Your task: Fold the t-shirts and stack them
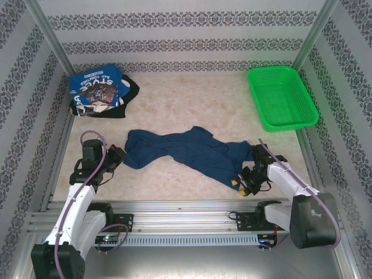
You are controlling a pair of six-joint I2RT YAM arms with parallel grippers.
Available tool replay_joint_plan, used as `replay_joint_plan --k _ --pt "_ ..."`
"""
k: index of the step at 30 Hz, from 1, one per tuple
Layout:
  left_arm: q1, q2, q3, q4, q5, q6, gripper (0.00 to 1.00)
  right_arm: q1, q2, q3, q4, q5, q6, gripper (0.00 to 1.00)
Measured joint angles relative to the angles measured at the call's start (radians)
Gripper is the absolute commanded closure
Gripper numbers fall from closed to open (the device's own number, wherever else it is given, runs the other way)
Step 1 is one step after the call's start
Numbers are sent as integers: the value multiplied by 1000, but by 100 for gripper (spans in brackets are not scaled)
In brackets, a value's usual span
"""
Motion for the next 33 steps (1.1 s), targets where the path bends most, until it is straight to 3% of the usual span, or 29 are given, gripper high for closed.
replay_joint_plan --k 7,13,20,25,33 --pt "-5 -5 -6 0 -1 0 100 39 82 26 9 26 2 64" --pt "-6 -6 -7 0 -1 0 100 46 124 50 -37 56 14 100" --pt "-6 36 42 -8 -8 36 100 46 117 82 -12 79 24 100" --pt "-5 128 284 -39 -11 130 100 -34 35 310 8 72 -24 100" --pt "32 328 853 -79 -35 325 100 -369 -14 784 -7 -91 -105 100"
